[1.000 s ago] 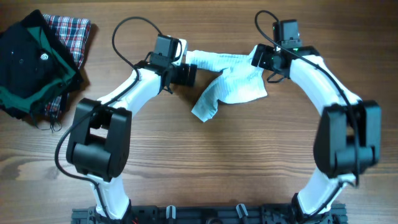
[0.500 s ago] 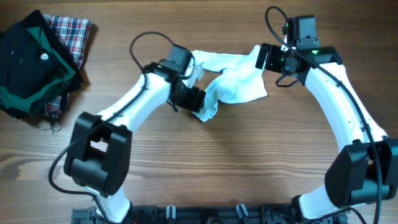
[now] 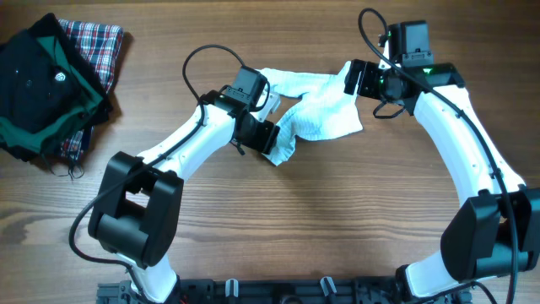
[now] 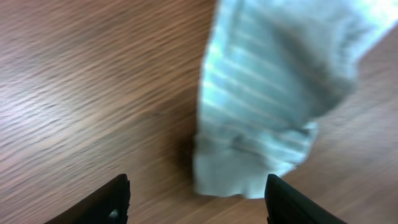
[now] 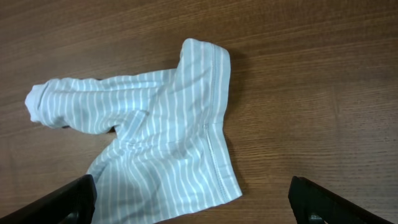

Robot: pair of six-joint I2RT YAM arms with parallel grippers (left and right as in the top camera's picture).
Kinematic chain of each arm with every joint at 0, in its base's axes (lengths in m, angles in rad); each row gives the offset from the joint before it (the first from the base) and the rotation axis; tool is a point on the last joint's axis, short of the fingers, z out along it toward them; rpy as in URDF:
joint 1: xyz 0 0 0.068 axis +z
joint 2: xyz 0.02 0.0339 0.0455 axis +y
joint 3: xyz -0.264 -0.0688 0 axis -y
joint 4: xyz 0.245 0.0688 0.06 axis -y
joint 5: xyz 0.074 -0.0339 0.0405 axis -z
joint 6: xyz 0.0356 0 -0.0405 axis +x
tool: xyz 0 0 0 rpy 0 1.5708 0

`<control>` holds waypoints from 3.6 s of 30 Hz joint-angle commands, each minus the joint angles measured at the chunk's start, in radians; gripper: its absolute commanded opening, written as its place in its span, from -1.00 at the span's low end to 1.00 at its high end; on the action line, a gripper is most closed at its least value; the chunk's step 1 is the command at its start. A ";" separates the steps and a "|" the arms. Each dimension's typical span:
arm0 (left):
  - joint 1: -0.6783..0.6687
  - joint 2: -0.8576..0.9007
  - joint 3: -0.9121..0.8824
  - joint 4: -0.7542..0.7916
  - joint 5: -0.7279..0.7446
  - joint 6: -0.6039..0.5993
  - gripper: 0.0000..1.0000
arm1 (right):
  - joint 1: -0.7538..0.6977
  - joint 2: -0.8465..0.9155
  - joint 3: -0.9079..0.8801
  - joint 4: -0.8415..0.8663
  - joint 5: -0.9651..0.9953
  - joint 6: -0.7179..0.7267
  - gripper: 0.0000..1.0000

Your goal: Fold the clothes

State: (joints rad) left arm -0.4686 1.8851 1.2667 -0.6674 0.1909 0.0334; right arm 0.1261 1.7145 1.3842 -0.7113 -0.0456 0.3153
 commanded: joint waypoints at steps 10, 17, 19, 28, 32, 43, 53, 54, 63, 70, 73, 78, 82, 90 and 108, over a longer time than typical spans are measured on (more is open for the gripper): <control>0.002 0.011 -0.007 0.006 0.217 -0.152 0.42 | 0.001 0.004 0.005 -0.016 -0.017 -0.024 0.99; 0.011 0.019 -0.007 0.003 0.207 -0.364 0.26 | 0.000 0.004 0.005 -0.023 -0.016 -0.027 0.99; 0.011 0.032 -0.008 0.005 0.174 -0.419 0.26 | 0.000 0.004 0.005 -0.026 -0.016 -0.028 0.99; 0.021 0.122 -0.007 -0.001 0.062 -0.522 0.34 | 0.000 0.004 0.005 -0.039 -0.016 -0.038 0.99; 0.029 0.124 -0.007 0.014 0.062 -0.529 0.34 | 0.000 0.004 0.005 -0.043 -0.017 -0.051 0.99; -0.030 0.126 -0.007 0.063 0.085 -0.545 -0.16 | 0.000 0.004 0.005 -0.039 -0.034 -0.052 0.99; -0.063 0.126 -0.007 0.069 0.089 -0.547 -0.79 | 0.000 0.004 0.005 -0.041 -0.034 -0.054 0.99; -0.063 0.126 -0.007 0.070 0.088 -0.547 -0.92 | 0.000 0.004 0.005 -0.042 -0.034 -0.054 0.99; -0.035 0.092 -0.003 0.056 0.077 -0.477 -0.92 | 0.000 0.004 0.005 -0.042 -0.034 -0.080 0.99; 0.065 0.026 -0.001 0.048 0.006 -0.373 -0.92 | 0.000 0.004 0.005 -0.058 -0.034 -0.081 0.99; 0.113 0.007 0.002 0.071 -0.081 -0.352 -0.92 | 0.000 0.004 0.005 -0.076 -0.034 -0.081 0.99; 0.161 0.003 0.002 0.158 -0.159 -0.310 -0.92 | 0.001 0.004 0.005 -0.120 -0.034 -0.080 0.99; 0.173 0.003 0.002 0.222 -0.159 -0.272 -0.91 | 0.001 0.004 0.005 -0.164 -0.034 -0.080 0.99; 0.161 0.004 0.002 0.181 -0.159 -0.272 0.36 | 0.001 0.004 0.003 -0.170 -0.034 -0.088 0.99; 0.121 0.008 0.001 0.091 -0.091 -0.272 0.38 | 0.070 0.234 0.000 0.422 -0.360 -0.152 -0.91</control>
State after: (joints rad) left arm -0.3389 1.9129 1.2667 -0.5770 0.0814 -0.2478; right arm 0.1539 1.8938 1.3815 -0.3435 -0.2806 0.1768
